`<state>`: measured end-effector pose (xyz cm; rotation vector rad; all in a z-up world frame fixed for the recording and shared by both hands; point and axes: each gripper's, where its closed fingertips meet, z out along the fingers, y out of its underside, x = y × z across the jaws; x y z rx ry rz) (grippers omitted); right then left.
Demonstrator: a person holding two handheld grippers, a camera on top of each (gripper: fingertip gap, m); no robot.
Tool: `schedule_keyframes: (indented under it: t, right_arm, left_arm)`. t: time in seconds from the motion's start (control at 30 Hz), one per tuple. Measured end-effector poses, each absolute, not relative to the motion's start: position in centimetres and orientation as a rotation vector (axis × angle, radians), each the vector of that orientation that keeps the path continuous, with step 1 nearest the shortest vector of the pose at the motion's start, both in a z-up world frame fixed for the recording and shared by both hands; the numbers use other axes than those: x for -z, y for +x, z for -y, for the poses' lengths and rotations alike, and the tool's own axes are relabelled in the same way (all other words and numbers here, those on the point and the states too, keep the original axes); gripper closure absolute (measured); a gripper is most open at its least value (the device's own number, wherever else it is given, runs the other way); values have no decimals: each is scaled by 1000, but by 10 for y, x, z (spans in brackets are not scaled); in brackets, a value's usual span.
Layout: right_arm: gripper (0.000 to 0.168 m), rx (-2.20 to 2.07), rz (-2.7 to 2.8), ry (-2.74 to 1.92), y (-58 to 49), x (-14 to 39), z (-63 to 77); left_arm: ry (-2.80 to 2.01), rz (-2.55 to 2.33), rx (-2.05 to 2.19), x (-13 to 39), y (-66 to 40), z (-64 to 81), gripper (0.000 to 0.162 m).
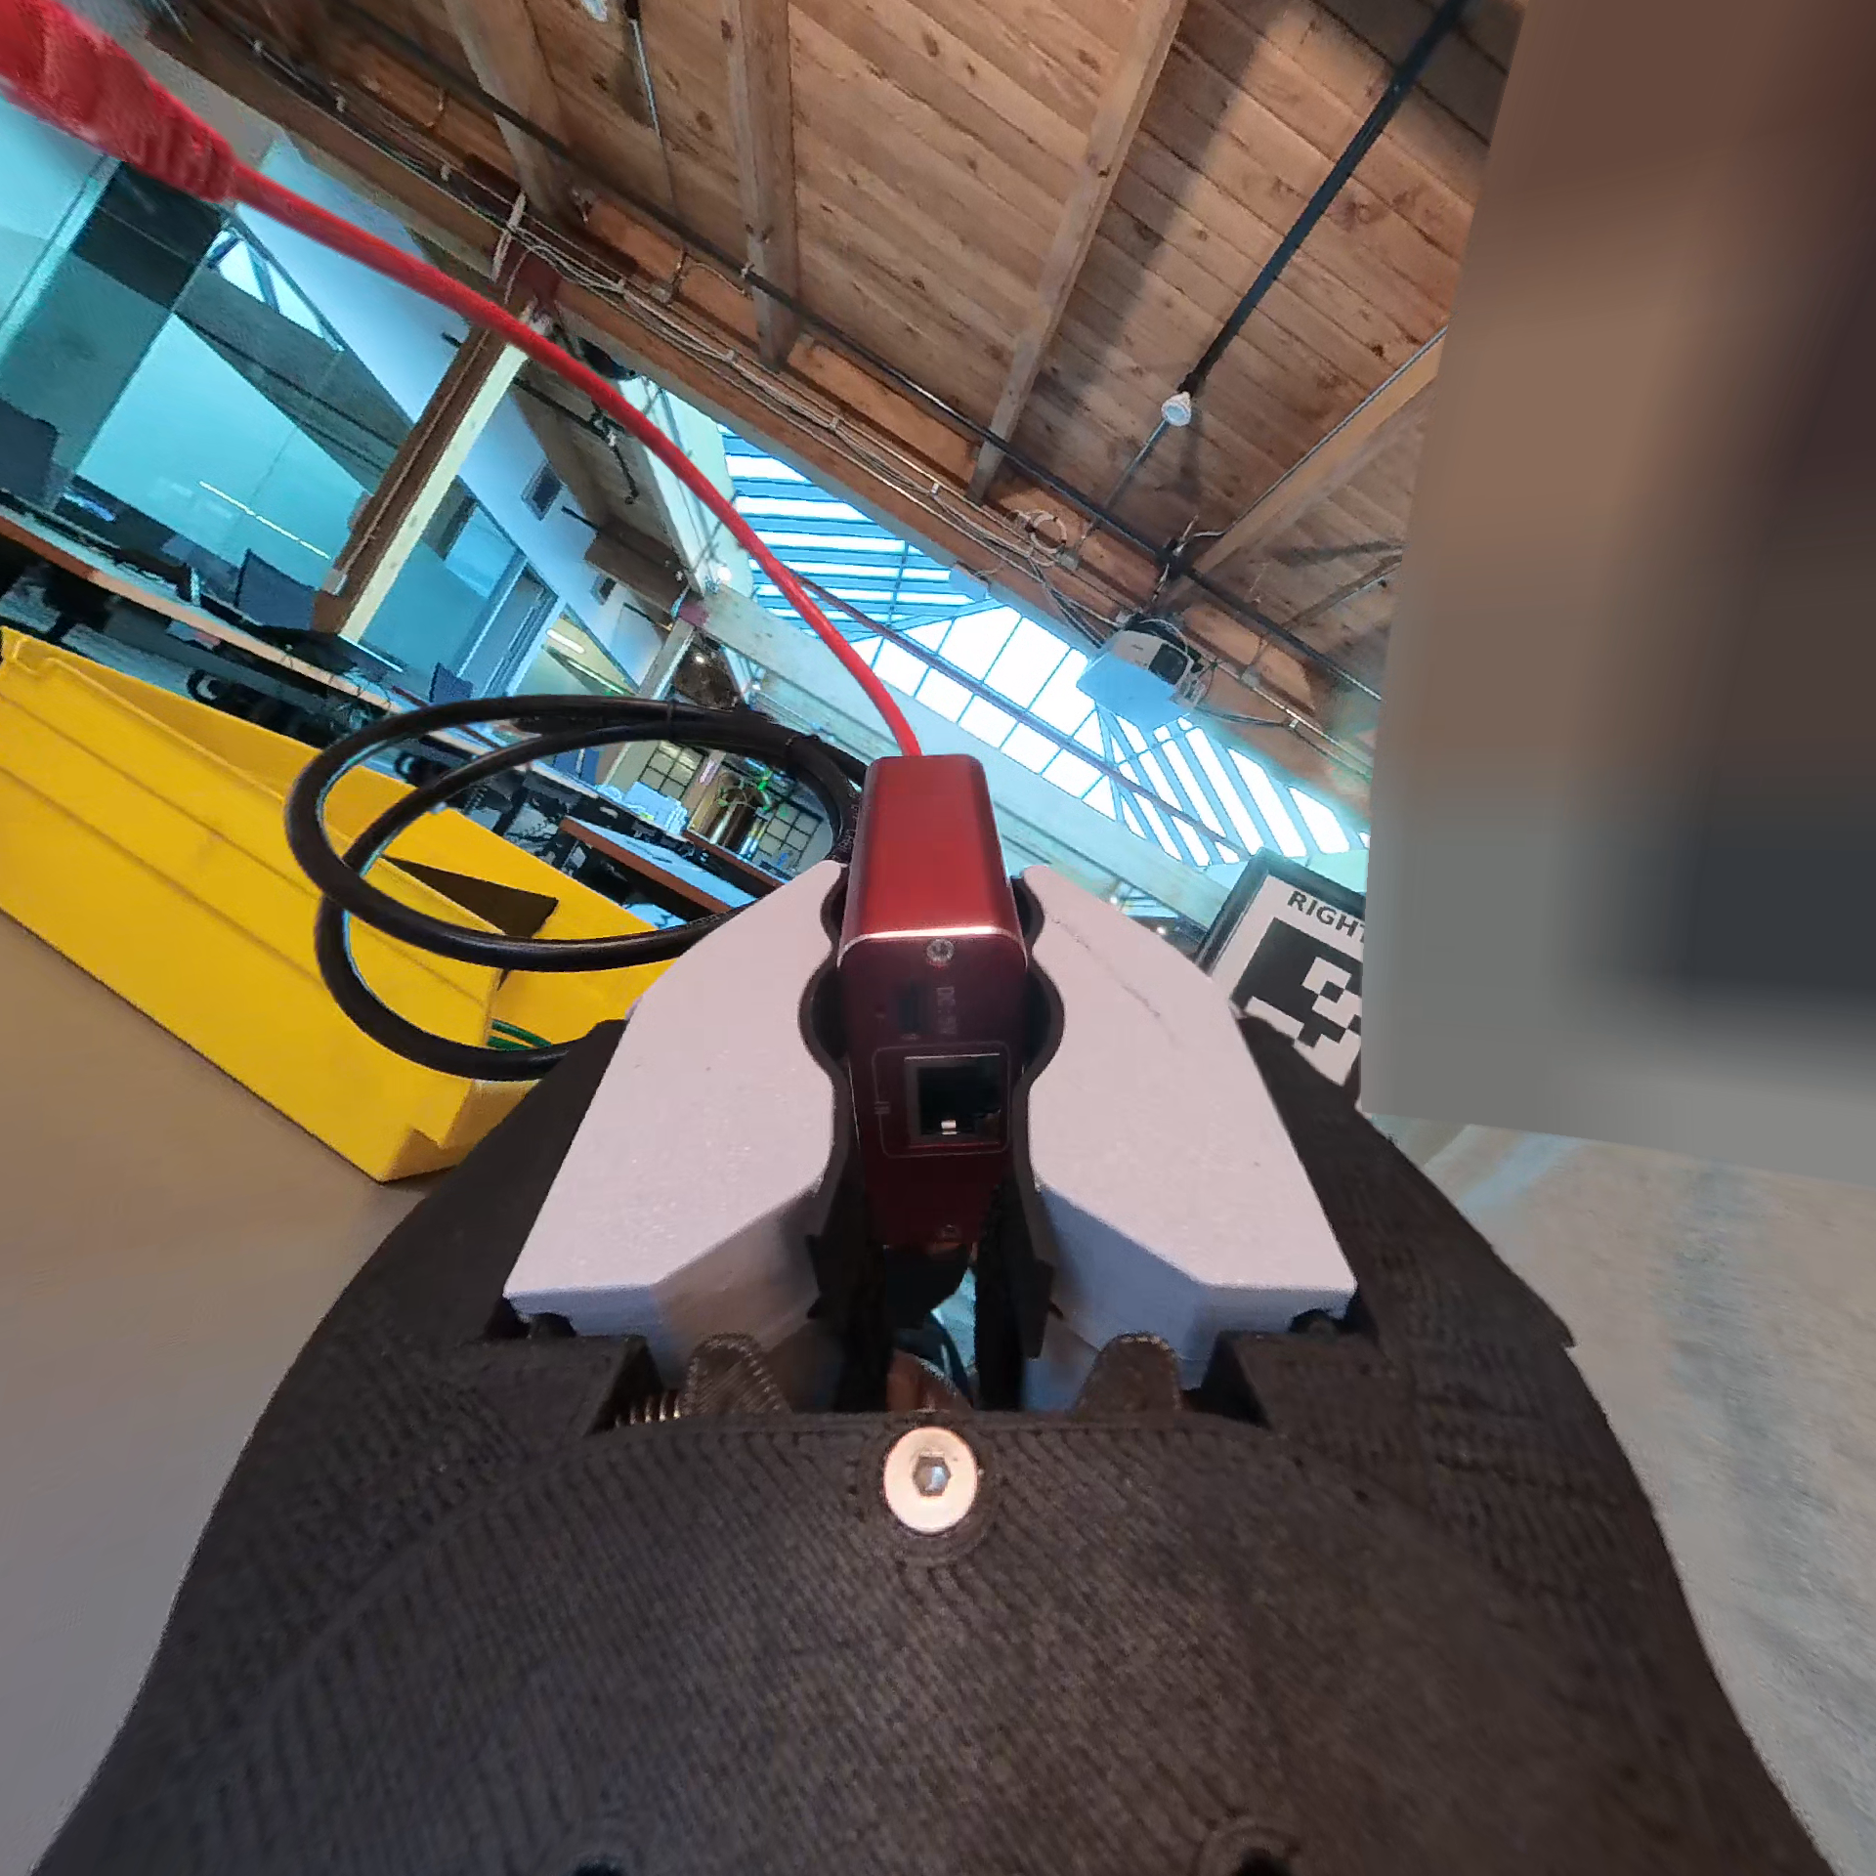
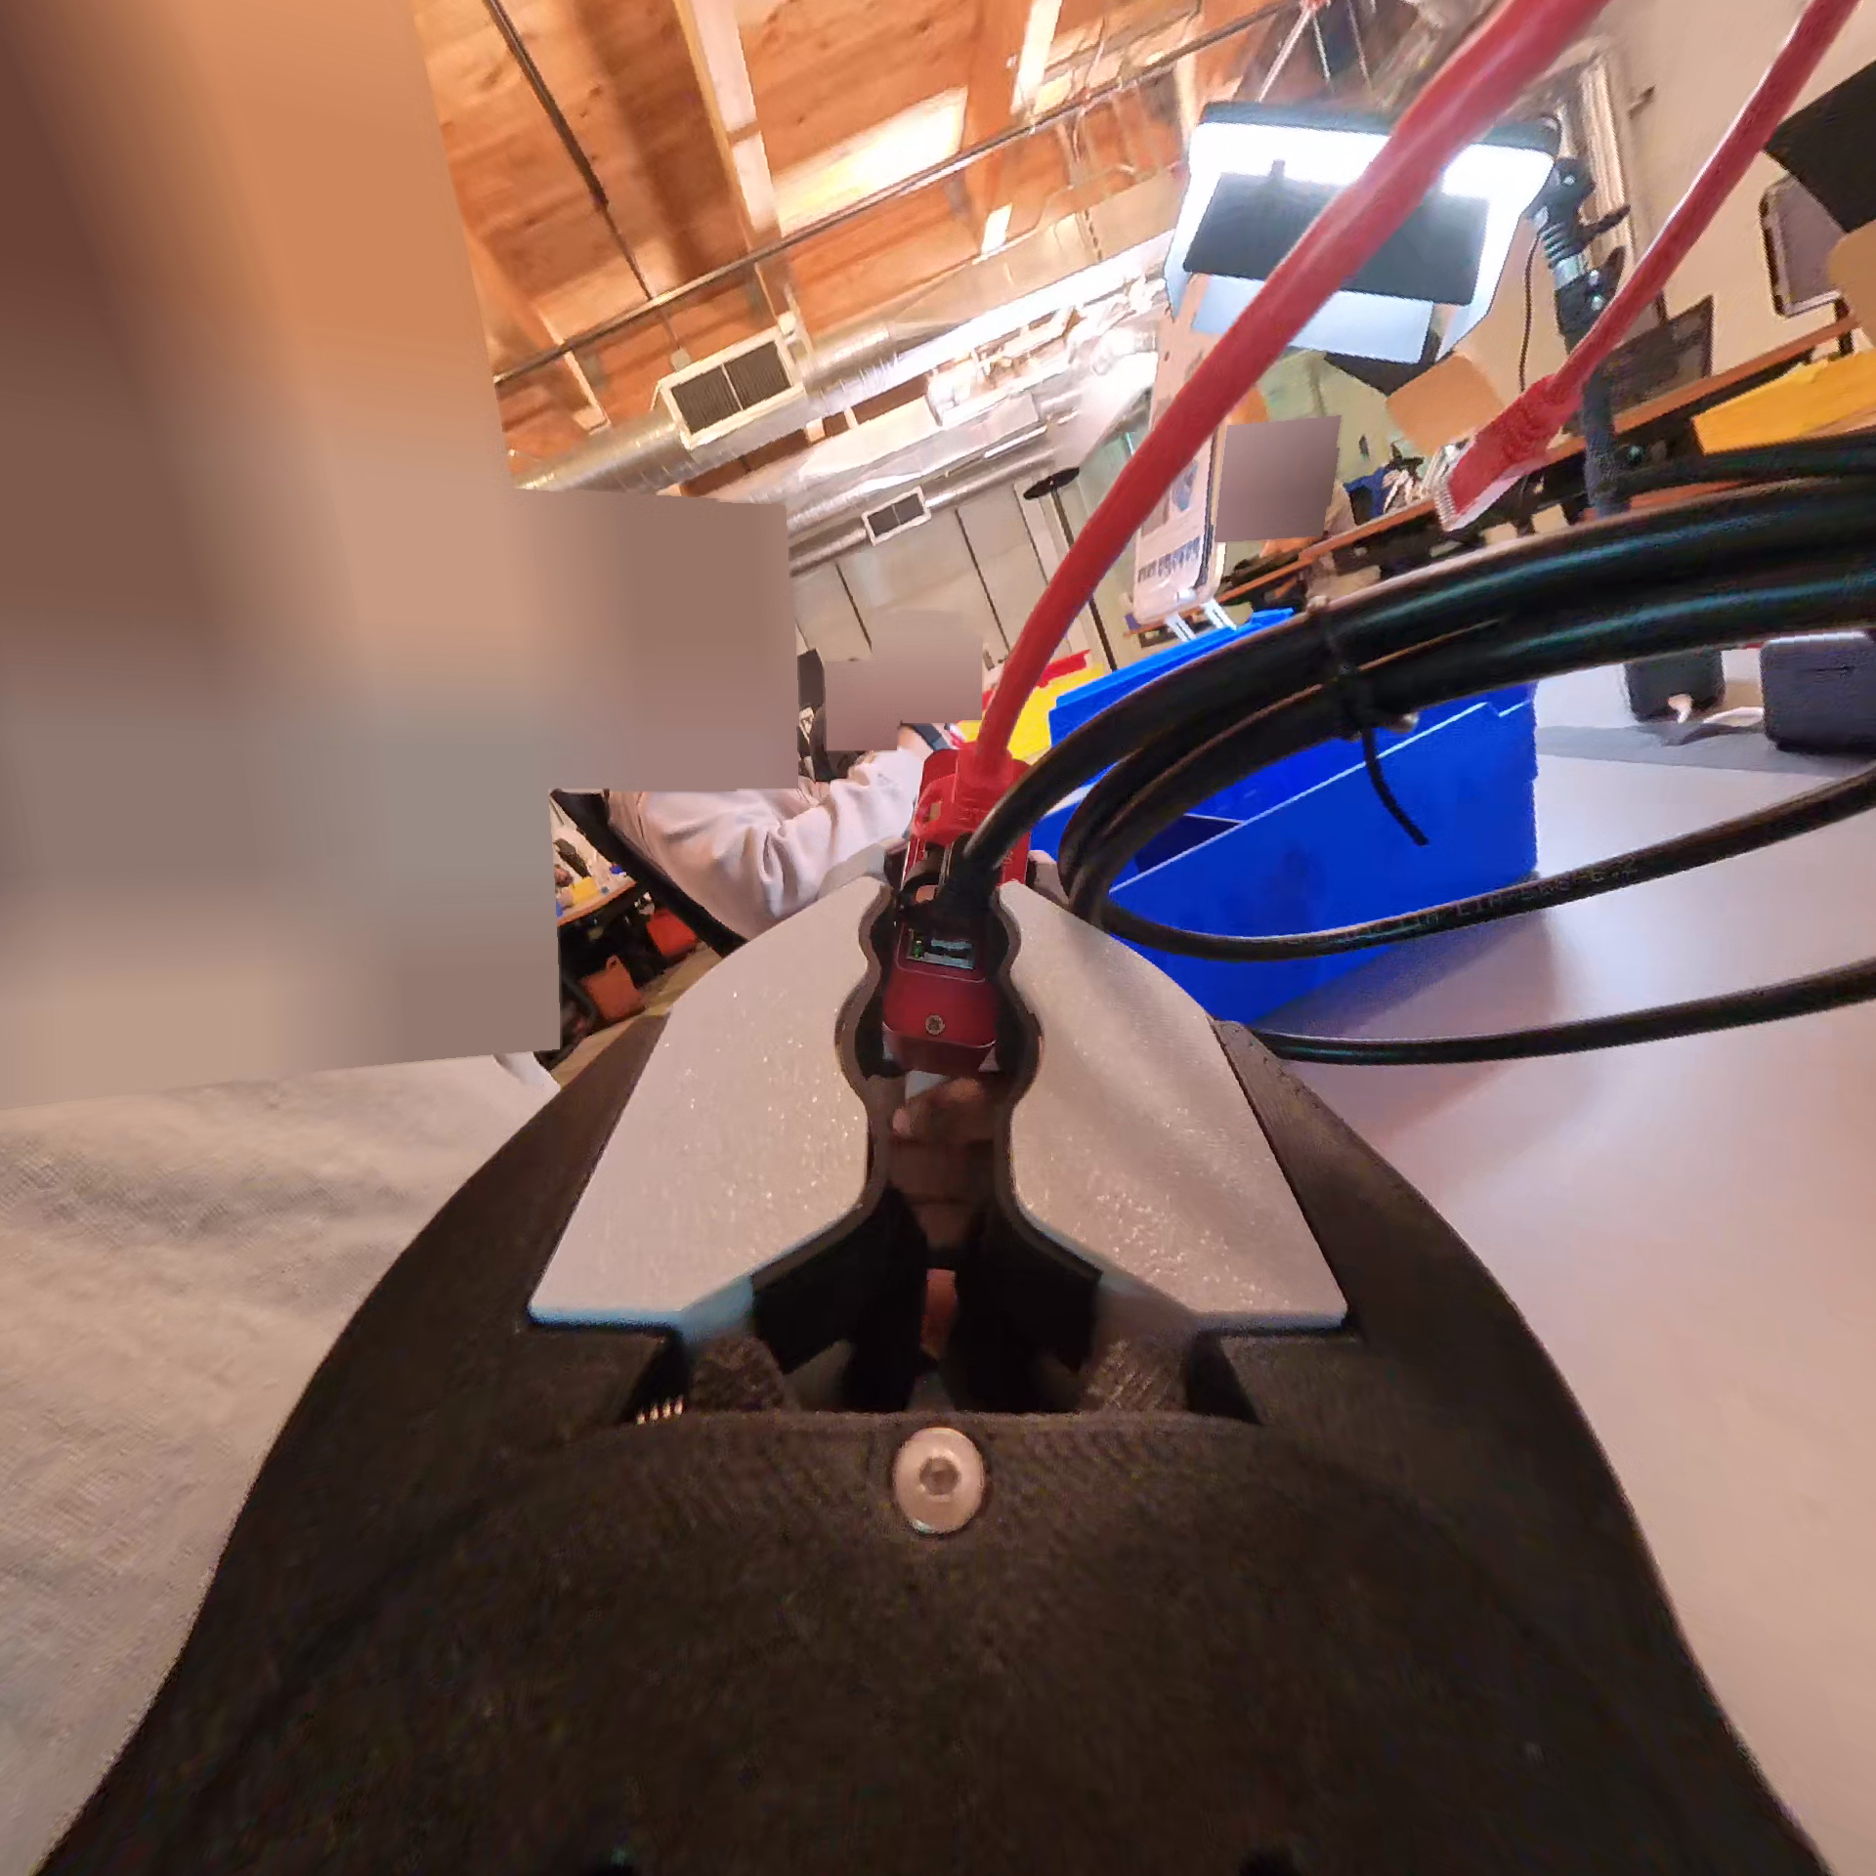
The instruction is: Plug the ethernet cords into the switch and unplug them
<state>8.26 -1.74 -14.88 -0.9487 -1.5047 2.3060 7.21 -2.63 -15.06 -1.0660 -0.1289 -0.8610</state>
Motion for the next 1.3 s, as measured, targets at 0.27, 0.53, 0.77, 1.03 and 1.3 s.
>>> schedule_keyframes:
  t: [0.27,0.53,0.77,1.03,1.3]
  right_arm:
    - [155,-2460,1385,-839,92,143,19]
    - [154,-2450,1439,-800,95,147,20]
    - [154,-2460,1551,-747,101,148,20]
    - [154,-2156,1563,-661,97,157,14]
    - [152,-1996,1386,-609,96,160,8]
  left_arm:
    - [-1213,-46,682,158,98,18,124]
    - [-1231,-55,689,159,99,19,132]
    - [-1250,-84,699,161,105,19,133]
    - [-1292,-49,658,168,101,14,132]
    - [-1314,-33,600,172,100,9,132]
